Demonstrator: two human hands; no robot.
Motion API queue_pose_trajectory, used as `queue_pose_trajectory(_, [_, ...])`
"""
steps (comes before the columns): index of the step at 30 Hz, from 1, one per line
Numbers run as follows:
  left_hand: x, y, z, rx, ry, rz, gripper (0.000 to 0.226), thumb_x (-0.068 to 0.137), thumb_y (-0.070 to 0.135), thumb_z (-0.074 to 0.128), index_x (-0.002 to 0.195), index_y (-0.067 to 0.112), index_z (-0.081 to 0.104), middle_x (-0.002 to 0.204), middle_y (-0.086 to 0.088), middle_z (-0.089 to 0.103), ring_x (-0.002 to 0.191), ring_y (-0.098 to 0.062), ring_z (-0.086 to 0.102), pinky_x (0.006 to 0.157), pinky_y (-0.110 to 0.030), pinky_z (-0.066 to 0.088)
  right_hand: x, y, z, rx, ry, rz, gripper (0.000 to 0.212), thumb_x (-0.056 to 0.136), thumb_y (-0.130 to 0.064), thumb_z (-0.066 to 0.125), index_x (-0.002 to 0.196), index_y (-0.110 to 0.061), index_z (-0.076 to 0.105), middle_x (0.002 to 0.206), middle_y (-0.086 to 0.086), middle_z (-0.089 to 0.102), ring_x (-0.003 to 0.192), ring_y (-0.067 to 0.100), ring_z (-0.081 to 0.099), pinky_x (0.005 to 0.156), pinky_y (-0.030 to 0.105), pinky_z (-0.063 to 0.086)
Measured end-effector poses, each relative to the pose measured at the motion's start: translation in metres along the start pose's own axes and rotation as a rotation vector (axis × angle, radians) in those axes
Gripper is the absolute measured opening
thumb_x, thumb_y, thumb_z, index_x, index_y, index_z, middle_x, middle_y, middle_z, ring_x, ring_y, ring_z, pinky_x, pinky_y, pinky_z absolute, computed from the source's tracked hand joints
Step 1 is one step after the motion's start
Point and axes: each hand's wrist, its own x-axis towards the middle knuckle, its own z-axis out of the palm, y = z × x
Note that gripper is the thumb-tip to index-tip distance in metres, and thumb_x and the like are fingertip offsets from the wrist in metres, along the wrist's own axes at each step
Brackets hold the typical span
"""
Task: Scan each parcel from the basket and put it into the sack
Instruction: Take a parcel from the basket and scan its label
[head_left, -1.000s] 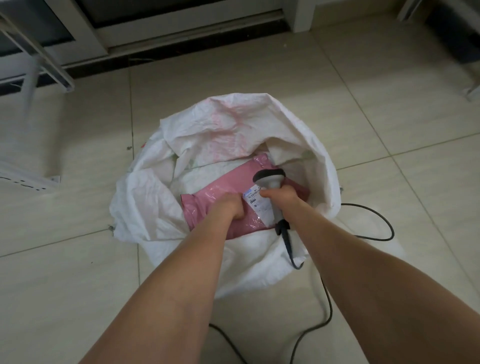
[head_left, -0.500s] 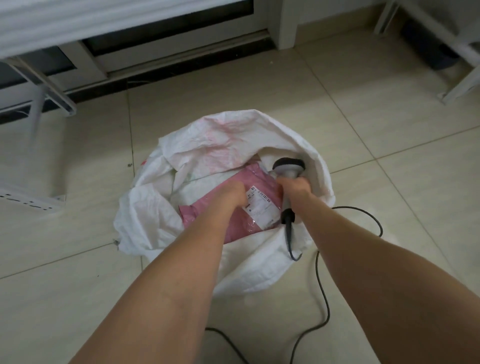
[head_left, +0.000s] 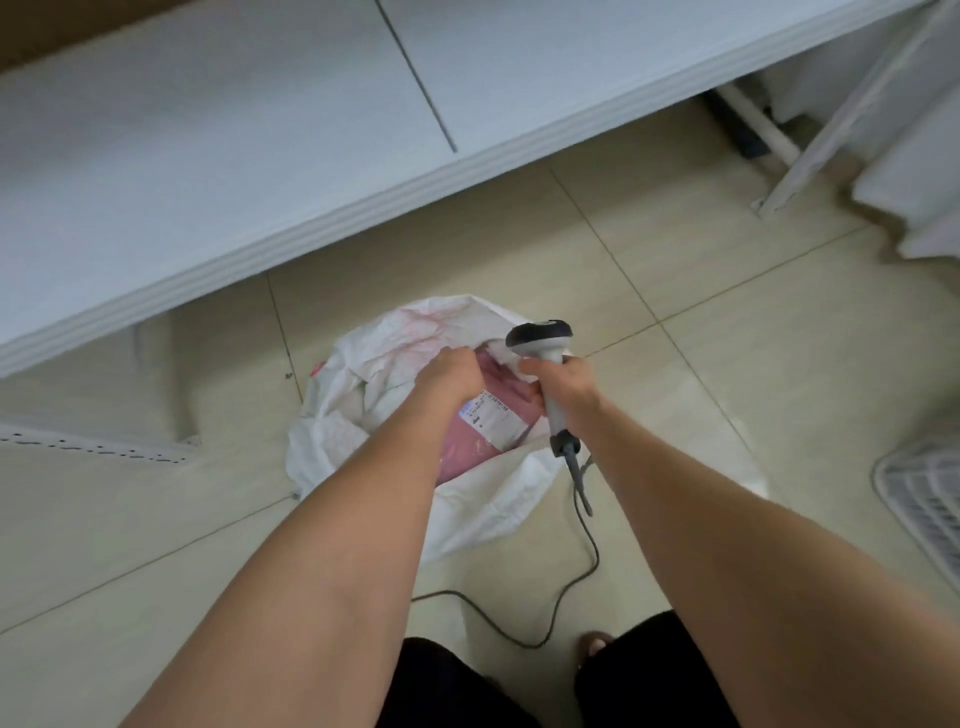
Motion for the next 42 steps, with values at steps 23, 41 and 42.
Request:
queue_pose_trajectory(23, [-0.314, 0.284, -0.282, 0.201, 0.137, 0.445, 0.048, 0.091, 0.003, 0.039, 0.137, 0.013, 0.049, 0.148, -0.01, 0.037, 0.125, -0.028, 0.049, 0.093, -0.036, 0.043, -0.358, -0.225, -0.238, 0.408, 0.307, -0.107, 0.01, 0.084, -0.004, 0.067, 0.081, -0.004, 0.058, 0.058, 0.011, 0.055, 0.048, 0.019, 0.05, 0.048, 0.027, 0.044])
queue_pose_trajectory(41, [-0.491, 0.533, -0.24, 0.386, 0.133, 0.798, 0.045, 0.092, 0.007, 0.042, 0.136, 0.012, 0.05, 0.138, -0.013, 0.046, 0.126, -0.032, 0.047, 0.103, -0.041, 0.042, -0.501, -0.188, -0.468, 0.748, 0.648, -0.151, 0.007, 0.085, -0.006, 0.063, 0.088, -0.001, 0.059, 0.066, 0.014, 0.057, 0.054, 0.023, 0.053, 0.06, 0.034, 0.048])
queue_pose_trajectory(42, [-0.499, 0.549, -0.233, 0.39, 0.128, 0.804, 0.045, 0.092, 0.007, 0.042, 0.136, 0.012, 0.05, 0.138, -0.013, 0.046, 0.127, -0.033, 0.047, 0.104, -0.041, 0.042, -0.506, -0.184, -0.484, 0.75, 0.652, -0.153, 0.007, 0.086, -0.007, 0.063, 0.086, -0.001, 0.059, 0.068, 0.014, 0.057, 0.055, 0.023, 0.053, 0.062, 0.035, 0.048])
